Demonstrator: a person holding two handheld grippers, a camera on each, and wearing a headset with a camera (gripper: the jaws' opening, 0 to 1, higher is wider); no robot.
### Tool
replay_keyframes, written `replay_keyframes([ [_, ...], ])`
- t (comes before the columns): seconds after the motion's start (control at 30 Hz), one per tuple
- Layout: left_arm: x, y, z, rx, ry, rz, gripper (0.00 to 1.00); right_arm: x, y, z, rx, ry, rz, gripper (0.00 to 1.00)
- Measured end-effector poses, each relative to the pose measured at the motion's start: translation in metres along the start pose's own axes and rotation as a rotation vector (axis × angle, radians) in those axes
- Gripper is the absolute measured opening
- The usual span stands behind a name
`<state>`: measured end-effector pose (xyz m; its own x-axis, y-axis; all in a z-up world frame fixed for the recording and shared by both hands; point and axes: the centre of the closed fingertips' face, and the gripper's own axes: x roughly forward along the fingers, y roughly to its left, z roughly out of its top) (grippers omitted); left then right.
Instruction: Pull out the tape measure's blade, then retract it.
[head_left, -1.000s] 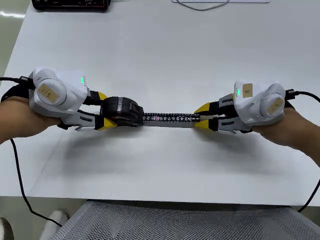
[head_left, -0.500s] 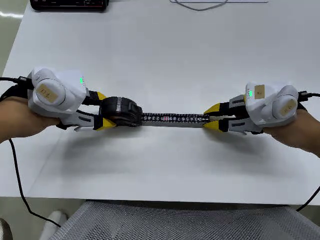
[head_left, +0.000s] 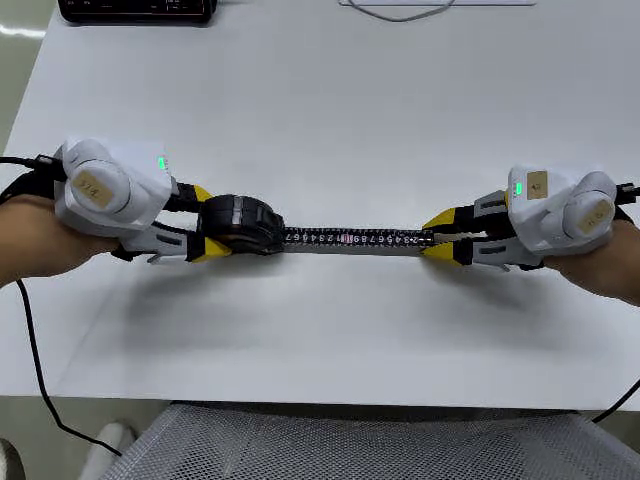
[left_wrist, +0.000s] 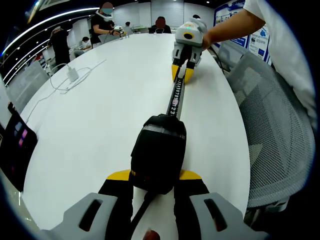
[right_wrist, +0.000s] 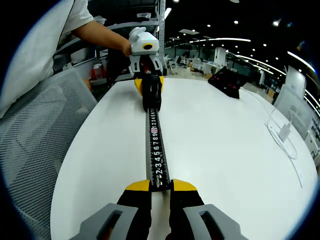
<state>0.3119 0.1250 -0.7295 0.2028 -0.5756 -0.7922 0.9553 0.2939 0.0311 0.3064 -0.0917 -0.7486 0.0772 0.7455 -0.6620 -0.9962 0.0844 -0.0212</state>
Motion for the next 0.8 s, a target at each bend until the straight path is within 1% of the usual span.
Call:
replay_keyframes([
  [0.47, 0.0, 0.0, 0.0, 0.0, 0.002, 0.0, 0.26, -0.011, -0.002, -0.011, 0.003, 0.022, -0.006, 0.09],
  [0.8, 0.0, 0.001, 0.0, 0.001, 0.004, 0.001, 0.26, -0.021, -0.004, -0.019, -0.006, 0.048, -0.004, 0.09],
])
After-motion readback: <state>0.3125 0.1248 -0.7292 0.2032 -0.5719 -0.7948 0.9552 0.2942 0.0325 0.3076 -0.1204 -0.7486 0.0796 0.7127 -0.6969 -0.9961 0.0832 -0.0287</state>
